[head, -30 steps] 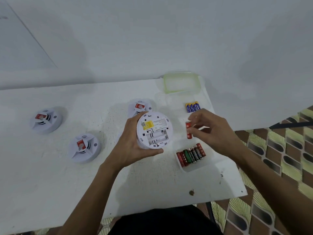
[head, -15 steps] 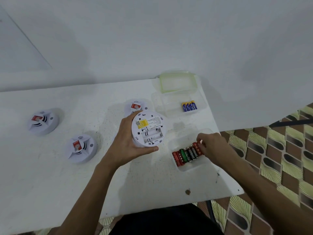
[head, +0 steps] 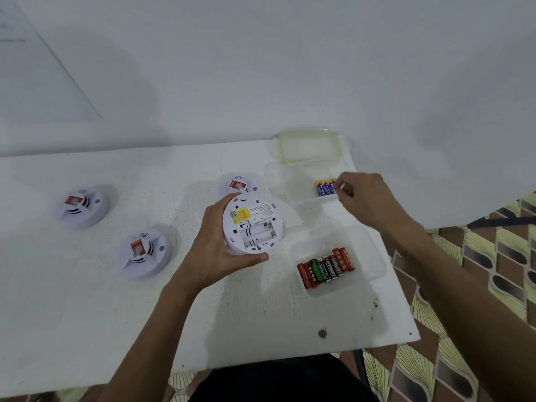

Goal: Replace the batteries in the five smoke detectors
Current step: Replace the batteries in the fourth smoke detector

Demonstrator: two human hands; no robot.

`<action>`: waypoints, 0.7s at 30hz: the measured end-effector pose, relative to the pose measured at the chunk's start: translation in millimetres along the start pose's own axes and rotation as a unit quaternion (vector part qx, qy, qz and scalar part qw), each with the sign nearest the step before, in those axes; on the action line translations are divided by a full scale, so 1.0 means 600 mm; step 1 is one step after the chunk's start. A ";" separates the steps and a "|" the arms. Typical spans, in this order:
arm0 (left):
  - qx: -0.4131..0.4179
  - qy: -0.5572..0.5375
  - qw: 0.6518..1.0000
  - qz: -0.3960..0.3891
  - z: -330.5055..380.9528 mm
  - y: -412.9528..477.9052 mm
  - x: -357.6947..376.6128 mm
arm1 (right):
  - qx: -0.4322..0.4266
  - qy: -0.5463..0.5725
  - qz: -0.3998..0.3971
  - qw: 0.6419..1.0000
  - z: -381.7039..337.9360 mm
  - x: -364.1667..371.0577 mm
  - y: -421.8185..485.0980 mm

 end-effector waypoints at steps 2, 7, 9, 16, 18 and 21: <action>0.001 0.004 1.000 0.004 -0.001 0.000 -0.003 | -0.002 -0.039 -0.019 0.999 -0.003 0.016 0.048; 0.009 0.009 1.000 0.007 -0.001 -0.002 -0.007 | -0.017 -0.170 -0.133 0.976 -0.008 0.072 0.130; 0.010 0.008 1.000 0.007 -0.002 -0.002 -0.009 | -0.021 -0.224 -0.177 0.958 -0.010 0.090 0.139; 0.017 0.023 1.000 0.004 -0.006 0.001 -0.014 | 0.006 -0.254 -0.229 0.939 0.011 0.120 0.143; 0.019 0.021 1.000 0.001 -0.007 0.002 -0.014 | 0.007 -0.207 -0.215 0.954 0.013 0.117 0.147; 0.020 0.014 1.000 -0.001 -0.009 0.003 -0.015 | 0.010 -0.128 -0.178 0.976 0.019 0.109 0.148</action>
Point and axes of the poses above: each hand's wrist, its own y-axis towards the middle knuckle, its own x-axis out of the palm, z = x × y, the point moved 8 cm from there along y, towards the middle knuckle, and after that the axes turned 1 degree about z, right-handed, at the moved point
